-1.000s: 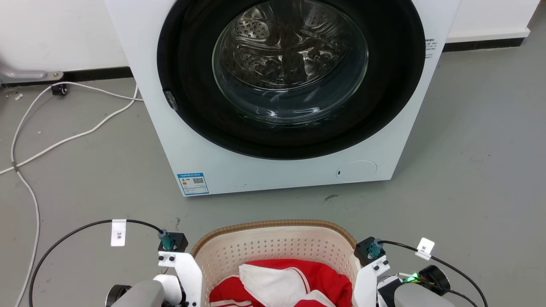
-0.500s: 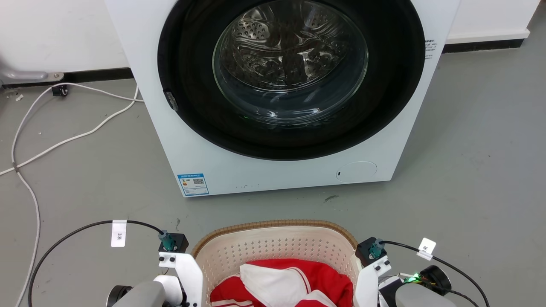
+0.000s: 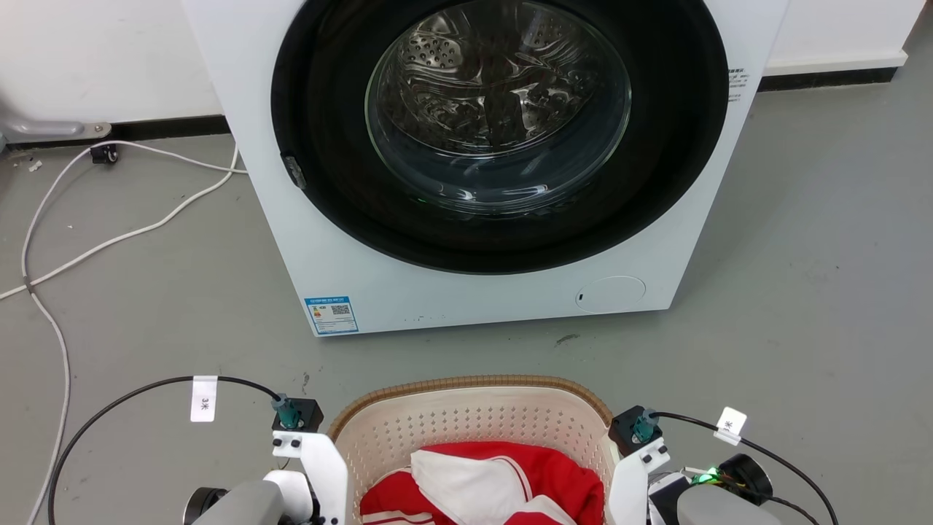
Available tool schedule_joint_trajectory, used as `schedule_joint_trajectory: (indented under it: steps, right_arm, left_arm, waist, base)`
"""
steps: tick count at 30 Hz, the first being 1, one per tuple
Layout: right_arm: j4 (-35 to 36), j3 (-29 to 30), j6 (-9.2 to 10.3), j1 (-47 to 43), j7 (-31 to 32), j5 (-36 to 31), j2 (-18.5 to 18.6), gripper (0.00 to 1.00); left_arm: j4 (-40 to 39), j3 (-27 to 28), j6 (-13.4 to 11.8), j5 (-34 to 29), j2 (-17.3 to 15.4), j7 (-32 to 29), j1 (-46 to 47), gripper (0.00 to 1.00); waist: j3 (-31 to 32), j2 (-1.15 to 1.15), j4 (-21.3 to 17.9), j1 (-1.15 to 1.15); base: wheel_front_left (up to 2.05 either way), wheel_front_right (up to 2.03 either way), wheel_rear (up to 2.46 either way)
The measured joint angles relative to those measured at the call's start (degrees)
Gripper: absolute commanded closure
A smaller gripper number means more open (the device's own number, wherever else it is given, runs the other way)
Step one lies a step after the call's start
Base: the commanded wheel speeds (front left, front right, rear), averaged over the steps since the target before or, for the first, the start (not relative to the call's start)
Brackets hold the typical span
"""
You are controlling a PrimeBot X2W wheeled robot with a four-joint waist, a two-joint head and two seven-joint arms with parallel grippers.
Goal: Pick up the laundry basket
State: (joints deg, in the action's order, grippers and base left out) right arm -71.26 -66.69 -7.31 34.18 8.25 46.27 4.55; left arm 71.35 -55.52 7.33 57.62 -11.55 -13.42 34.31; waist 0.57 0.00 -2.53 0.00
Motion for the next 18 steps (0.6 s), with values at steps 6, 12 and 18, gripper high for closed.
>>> schedule_joint_trajectory:
  steps: [6,12,18]
  right_arm:
    - [-0.21,-1.08,0.00,0.15,-0.18,1.18,0.00,1.00]
    - [-0.44,-2.02,0.01,0.30,-0.40,2.09,0.00,1.00]
    - [-0.58,-2.77,0.00,0.51,-0.63,2.81,-0.01,1.00]
  left_arm:
    - [0.03,-0.60,0.00,0.63,-0.02,0.27,0.07,1.00]
    - [0.03,-1.23,0.00,1.20,-0.04,0.49,0.13,1.00]
    - [0.01,-1.79,0.00,1.80,-0.14,0.59,0.20,1.00]
  waist:
    - [-0.04,0.00,0.06,0.00]
    - [-0.13,0.00,0.11,0.00]
    - [-0.25,0.00,0.09,0.00]
  base:
    - [0.00,0.00,0.00]
    - [0.00,0.00,0.00]
    - [0.00,0.00,0.00]
